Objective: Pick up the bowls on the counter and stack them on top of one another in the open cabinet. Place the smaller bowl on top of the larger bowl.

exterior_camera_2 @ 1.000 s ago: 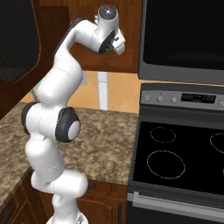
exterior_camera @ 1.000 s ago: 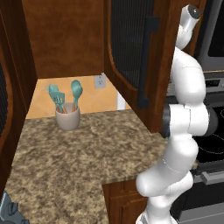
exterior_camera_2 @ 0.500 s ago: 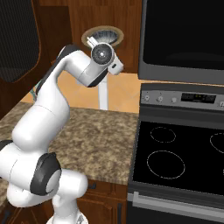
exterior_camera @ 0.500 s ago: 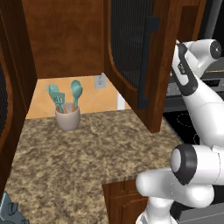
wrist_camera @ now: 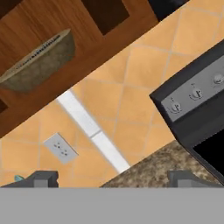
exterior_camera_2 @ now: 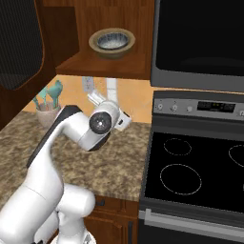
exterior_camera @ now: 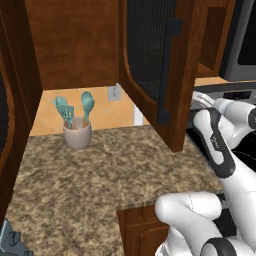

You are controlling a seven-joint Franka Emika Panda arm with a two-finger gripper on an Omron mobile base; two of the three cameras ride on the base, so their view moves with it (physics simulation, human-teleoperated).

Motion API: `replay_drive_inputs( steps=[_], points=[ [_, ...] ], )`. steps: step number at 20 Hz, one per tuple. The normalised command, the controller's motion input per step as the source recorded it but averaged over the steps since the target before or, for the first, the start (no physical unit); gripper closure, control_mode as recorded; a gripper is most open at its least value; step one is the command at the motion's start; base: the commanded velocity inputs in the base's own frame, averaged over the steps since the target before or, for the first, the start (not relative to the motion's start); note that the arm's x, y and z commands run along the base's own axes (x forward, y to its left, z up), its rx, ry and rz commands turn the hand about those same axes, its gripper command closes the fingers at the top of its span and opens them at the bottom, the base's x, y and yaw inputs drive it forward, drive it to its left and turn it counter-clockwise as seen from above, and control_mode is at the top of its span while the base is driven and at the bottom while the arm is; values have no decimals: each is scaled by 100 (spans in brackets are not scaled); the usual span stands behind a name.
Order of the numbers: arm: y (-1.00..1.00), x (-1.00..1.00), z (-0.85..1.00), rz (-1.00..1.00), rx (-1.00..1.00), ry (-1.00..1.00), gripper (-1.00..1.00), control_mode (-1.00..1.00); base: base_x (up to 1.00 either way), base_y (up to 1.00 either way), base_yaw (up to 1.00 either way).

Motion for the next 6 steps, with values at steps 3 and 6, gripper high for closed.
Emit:
replay_drive_inputs(
  steps=[3, 6],
  points=[
    [-17, -32, -22, 7, -1, 0, -100, -100, 0, 0, 0],
    [-5, 0, 0, 0, 3, 0, -100, -100, 0, 0, 0]
  ],
)
